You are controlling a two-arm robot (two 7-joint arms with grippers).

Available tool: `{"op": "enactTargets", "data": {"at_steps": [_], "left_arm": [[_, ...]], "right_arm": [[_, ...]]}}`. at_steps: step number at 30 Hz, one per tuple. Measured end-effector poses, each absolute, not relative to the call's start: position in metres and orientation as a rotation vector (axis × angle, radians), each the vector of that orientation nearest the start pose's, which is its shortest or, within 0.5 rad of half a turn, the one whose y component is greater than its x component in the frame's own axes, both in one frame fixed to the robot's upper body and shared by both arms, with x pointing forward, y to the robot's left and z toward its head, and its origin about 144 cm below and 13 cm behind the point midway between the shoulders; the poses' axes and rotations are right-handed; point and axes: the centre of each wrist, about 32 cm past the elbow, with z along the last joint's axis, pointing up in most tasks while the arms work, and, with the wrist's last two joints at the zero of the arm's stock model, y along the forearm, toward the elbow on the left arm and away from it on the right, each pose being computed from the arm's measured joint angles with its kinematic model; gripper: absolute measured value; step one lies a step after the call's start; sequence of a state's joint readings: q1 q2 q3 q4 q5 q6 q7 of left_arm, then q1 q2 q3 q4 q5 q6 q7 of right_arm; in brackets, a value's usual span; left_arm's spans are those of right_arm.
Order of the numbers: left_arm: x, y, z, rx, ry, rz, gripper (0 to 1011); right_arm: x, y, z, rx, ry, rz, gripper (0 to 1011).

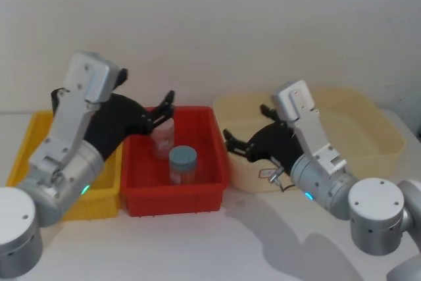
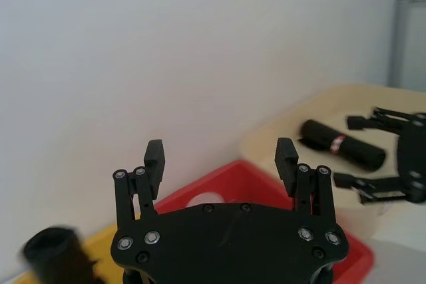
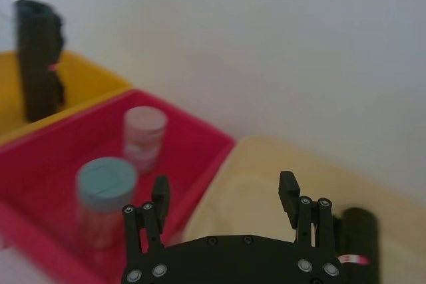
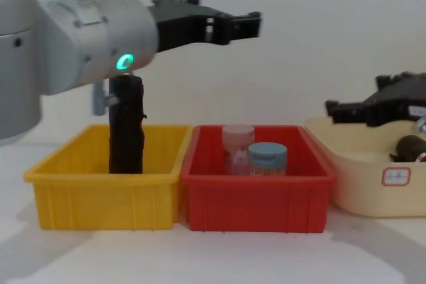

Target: Pick up the garbage bag with the one hand and transfer it to the other hand.

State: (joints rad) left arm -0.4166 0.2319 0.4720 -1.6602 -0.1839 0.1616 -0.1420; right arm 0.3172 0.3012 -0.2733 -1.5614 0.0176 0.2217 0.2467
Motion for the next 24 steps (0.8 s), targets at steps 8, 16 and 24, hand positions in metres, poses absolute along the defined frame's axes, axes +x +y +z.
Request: {"op": "enactTargets", "data": {"at_steps": [8,16,24], "left_arm": [[0.498,0.164,1.283,-0.013,-0.316,1.102,1001],[0.481,0.182,1.280,0.009,-0.334,1.227,1001],[0.466,0.197,1.278,0.029,-0.351,1.326,1001]], "right_arm": [[0.522,-0.217,1.235,-0.285,-0.207,-1.018,1001],[0.518,-0.206,1.233,-0.292,-0.171,-0.966,1001],[0.518,-0.201,1.230,-0.285,-0.136,-0.941,1001]]}}
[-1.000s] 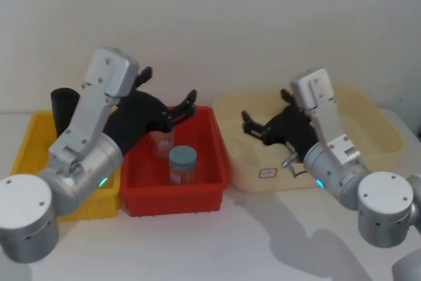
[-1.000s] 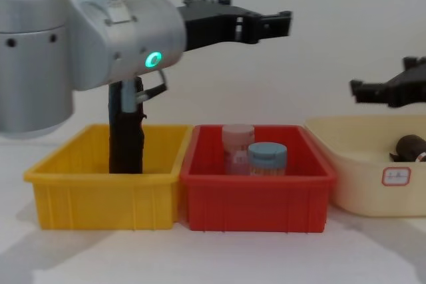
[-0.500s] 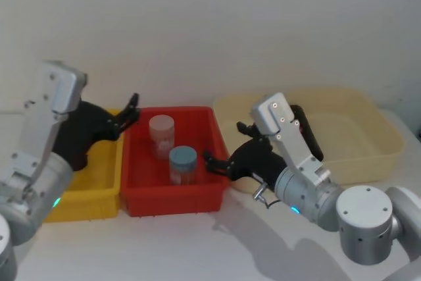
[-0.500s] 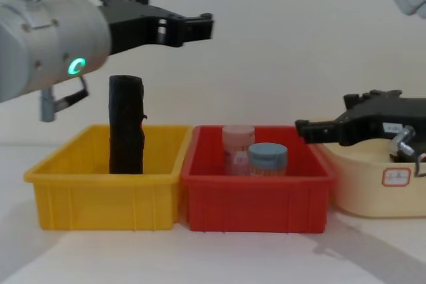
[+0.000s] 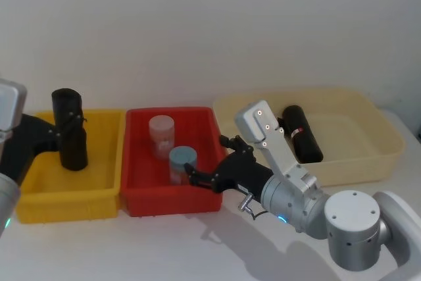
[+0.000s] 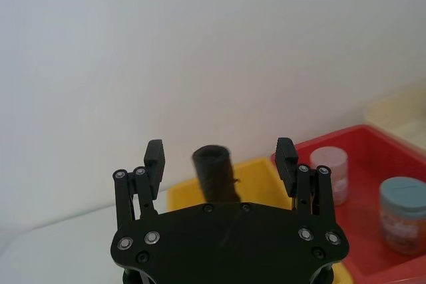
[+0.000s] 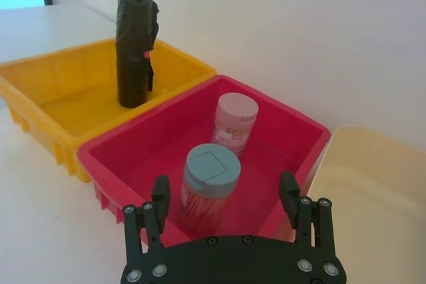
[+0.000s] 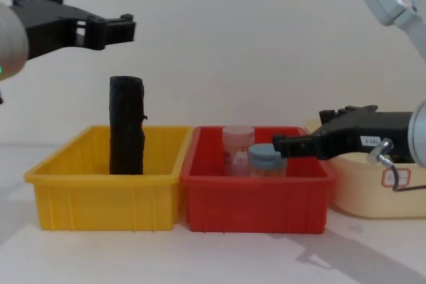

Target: Pick up the garbage bag with the one hand and transfer it to the other hand.

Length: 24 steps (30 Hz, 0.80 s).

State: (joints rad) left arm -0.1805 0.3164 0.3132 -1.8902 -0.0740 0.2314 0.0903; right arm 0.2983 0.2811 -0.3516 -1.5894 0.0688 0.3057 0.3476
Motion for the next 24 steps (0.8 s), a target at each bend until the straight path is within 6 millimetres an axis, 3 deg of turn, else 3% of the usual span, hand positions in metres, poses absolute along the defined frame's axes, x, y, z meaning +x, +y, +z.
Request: {"op": "enactTargets", "data": {"at_steps": [24], "left_arm": [[0.450,0.213,1.276,0.051,-0.375,1.425,1001]], "right_arm": [[0.532,-0.190,1.221,-0.285,-0.076,-0.925,1002]]}}
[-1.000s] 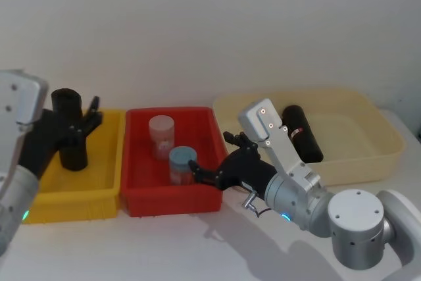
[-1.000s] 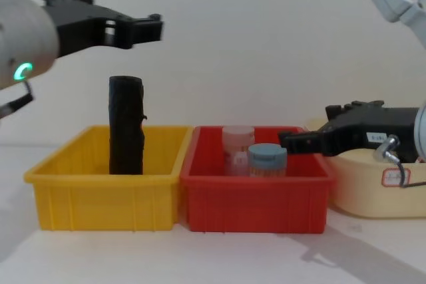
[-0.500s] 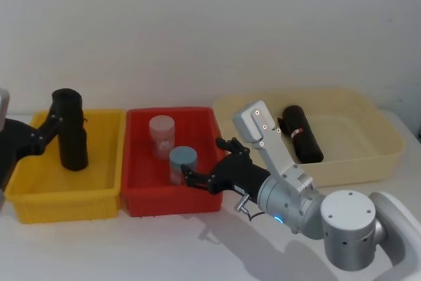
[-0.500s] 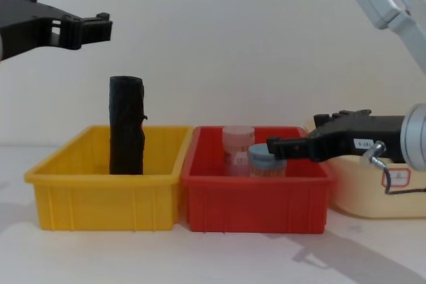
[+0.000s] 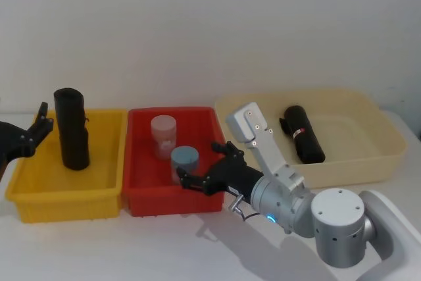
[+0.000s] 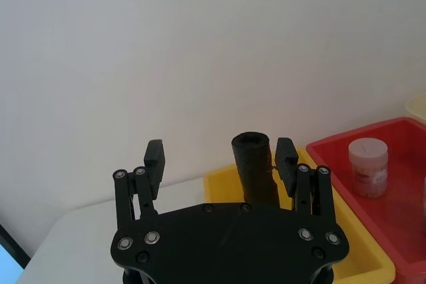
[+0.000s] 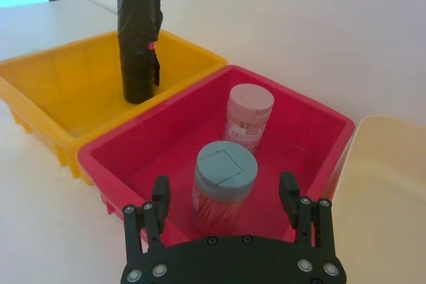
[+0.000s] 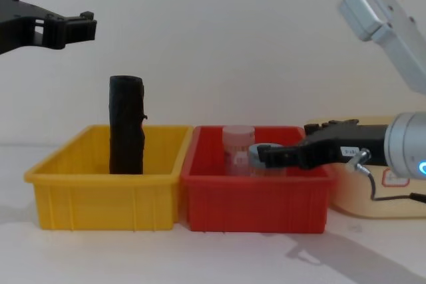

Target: Pick up the garbage bag with the one hand and transfer it to the other hand.

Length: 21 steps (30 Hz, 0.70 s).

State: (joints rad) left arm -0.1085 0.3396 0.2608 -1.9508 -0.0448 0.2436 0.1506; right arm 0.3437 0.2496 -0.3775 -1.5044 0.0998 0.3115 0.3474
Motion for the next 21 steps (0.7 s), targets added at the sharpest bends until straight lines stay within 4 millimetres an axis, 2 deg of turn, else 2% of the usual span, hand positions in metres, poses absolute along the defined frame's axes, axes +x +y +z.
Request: {"op": "enactTargets", "data": {"at_steps": [21], "left_arm": [[0.448,0.214,1.276,0.055,-0.379,1.438,1001]], "right_arm": [[0.546,-0.172,1.217,-0.304,-0.097,-0.943,1001]]}}
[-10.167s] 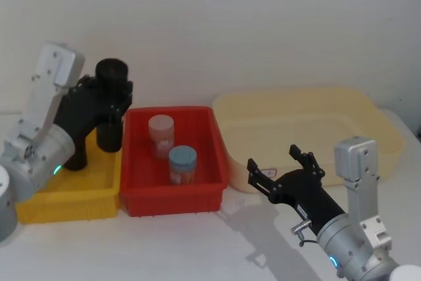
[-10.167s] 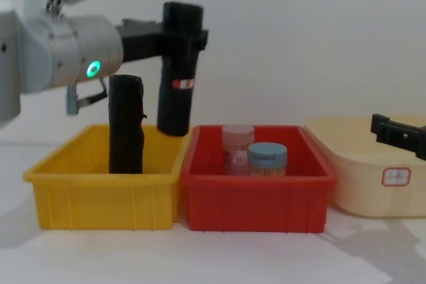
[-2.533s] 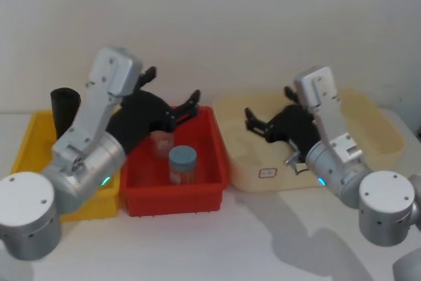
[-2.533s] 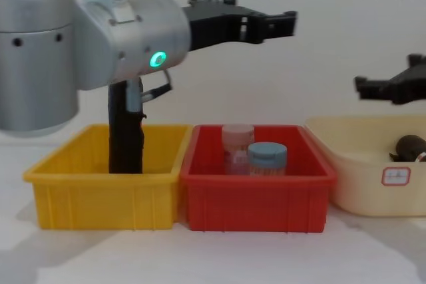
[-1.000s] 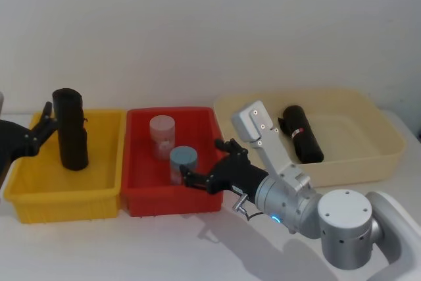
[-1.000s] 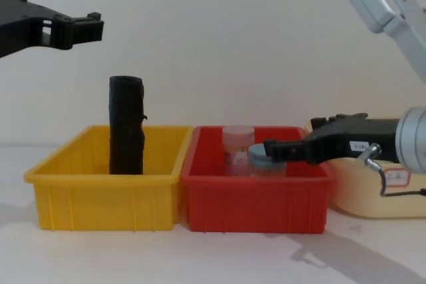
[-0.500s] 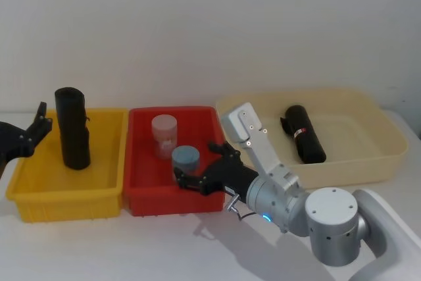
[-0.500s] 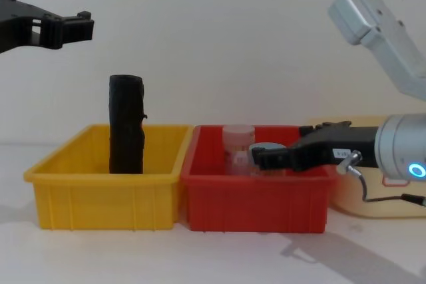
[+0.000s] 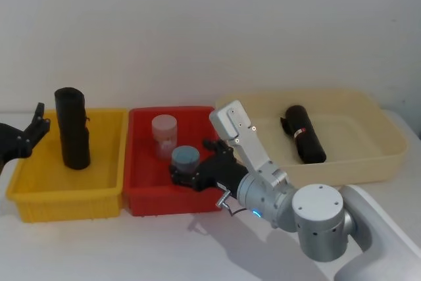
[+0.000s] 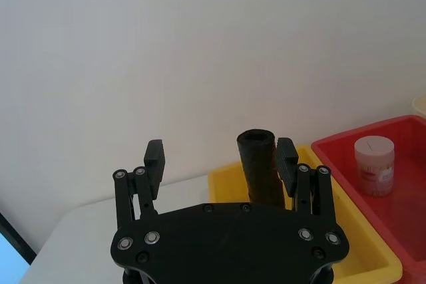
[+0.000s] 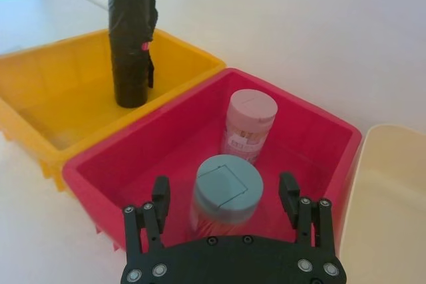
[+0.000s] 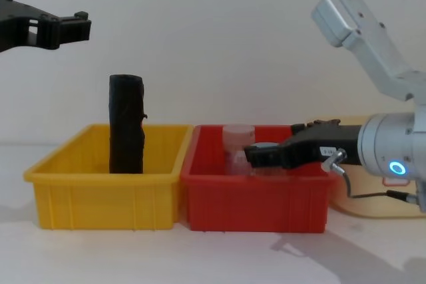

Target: Pick up the garbage bag with the one hand and transfer it to the other hand.

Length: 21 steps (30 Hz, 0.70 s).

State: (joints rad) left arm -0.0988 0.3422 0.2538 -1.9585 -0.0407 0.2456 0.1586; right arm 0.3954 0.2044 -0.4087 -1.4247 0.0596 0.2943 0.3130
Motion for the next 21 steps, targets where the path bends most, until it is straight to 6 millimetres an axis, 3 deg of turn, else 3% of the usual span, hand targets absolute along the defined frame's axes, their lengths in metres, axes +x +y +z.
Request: {"op": "enactTargets", "data": {"at_steps": [21], "left_arm": [[0.448,0.215,1.276,0.056,-0.379,1.441,1001]], "right_arm": [[0.562,-0.166,1.213,-0.310,-0.077,-0.991,1001]]}}
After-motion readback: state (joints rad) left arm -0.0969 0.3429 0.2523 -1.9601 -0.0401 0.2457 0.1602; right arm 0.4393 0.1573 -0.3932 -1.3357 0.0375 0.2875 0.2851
